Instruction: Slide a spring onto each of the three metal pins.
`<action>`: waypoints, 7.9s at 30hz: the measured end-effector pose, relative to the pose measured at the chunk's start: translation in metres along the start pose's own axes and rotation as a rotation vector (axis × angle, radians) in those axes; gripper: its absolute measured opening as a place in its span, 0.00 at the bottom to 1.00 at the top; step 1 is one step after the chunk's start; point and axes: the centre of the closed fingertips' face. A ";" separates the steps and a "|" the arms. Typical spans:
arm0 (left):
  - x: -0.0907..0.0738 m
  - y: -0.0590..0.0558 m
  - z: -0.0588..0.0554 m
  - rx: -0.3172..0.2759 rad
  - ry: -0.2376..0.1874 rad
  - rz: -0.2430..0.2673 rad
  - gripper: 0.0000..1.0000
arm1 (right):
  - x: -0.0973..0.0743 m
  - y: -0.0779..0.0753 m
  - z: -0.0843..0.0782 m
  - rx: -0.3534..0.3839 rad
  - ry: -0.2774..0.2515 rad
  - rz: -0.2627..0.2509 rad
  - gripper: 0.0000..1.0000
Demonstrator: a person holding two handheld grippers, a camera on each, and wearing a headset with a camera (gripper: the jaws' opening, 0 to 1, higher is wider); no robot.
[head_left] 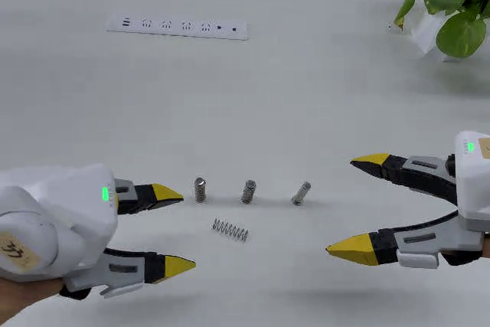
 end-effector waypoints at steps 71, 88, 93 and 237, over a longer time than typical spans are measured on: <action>0.073 -0.015 -0.047 0.016 0.312 -0.053 0.07 | -0.023 0.002 -0.043 0.071 -0.068 -0.055 0.87; 0.066 -0.023 -0.042 -0.042 0.264 -0.057 0.07 | -0.018 0.006 -0.035 0.058 -0.063 -0.039 0.86; 0.065 -0.024 -0.041 -0.057 0.256 -0.059 0.07 | -0.017 0.007 -0.034 0.057 -0.060 -0.036 0.86; -0.003 -0.021 0.094 -0.204 -0.308 -0.049 0.07 | 0.026 0.078 0.108 -0.112 -0.102 0.265 0.07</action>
Point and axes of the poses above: the centre of the closed fingertips' face, and the gripper's own axes: x roughly forward along the fingers, y roughly to its left, z roughly out of its top, and after that the axes turned 7 degrees about z, right-handed
